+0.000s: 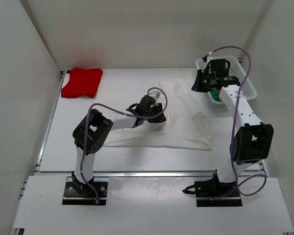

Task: Fold and stack the t-shirts
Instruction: Fold the flattened tshirt in 1/3 of the way

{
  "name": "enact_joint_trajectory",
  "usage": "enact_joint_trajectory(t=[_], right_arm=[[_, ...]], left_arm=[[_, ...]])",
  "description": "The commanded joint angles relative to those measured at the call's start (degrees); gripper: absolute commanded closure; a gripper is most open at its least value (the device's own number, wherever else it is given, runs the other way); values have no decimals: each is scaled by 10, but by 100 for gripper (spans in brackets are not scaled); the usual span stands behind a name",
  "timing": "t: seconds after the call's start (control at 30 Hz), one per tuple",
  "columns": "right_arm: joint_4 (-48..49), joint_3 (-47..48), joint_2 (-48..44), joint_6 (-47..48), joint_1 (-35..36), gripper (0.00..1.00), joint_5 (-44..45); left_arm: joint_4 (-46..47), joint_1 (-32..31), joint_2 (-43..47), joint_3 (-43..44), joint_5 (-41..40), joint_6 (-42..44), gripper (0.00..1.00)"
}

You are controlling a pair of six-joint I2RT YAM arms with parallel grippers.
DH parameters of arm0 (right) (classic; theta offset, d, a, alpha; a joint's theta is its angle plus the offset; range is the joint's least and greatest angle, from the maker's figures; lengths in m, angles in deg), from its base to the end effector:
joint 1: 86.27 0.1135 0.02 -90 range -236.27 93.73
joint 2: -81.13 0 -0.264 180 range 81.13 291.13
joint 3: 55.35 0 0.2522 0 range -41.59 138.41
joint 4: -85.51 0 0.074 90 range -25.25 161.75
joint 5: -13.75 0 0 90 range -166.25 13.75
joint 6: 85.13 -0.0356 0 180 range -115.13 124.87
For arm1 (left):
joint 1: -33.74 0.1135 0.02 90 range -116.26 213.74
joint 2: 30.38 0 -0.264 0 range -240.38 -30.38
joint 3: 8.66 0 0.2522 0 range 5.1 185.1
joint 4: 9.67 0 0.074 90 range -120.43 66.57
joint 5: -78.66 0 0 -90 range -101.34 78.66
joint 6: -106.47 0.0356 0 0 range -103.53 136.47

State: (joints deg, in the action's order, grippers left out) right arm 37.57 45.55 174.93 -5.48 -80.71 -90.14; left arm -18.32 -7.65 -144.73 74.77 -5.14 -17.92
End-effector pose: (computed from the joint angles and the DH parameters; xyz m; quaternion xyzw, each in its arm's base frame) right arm 0.3673 0.0443 0.3371 -0.0125 0.9040 0.1660 0.3937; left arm 0.3197 -0.2869 0.1547 0.0781 0.9003 -0.2999 0.3057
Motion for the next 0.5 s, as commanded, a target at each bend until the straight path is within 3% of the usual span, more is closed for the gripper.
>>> enact_joint_trajectory(t=[0.0,0.17,0.47], right_arm=[[46,3,1,-13,1,97,-18],[85,-29,-8,-26,4,97,-36],[126,-37,23,-52,7,95,-41]], left_arm=[[35,-1,12,2,20,-6,52],[-15,-4,-37,76,0,12,55],[-39,1,-57,101,-41,23,88]])
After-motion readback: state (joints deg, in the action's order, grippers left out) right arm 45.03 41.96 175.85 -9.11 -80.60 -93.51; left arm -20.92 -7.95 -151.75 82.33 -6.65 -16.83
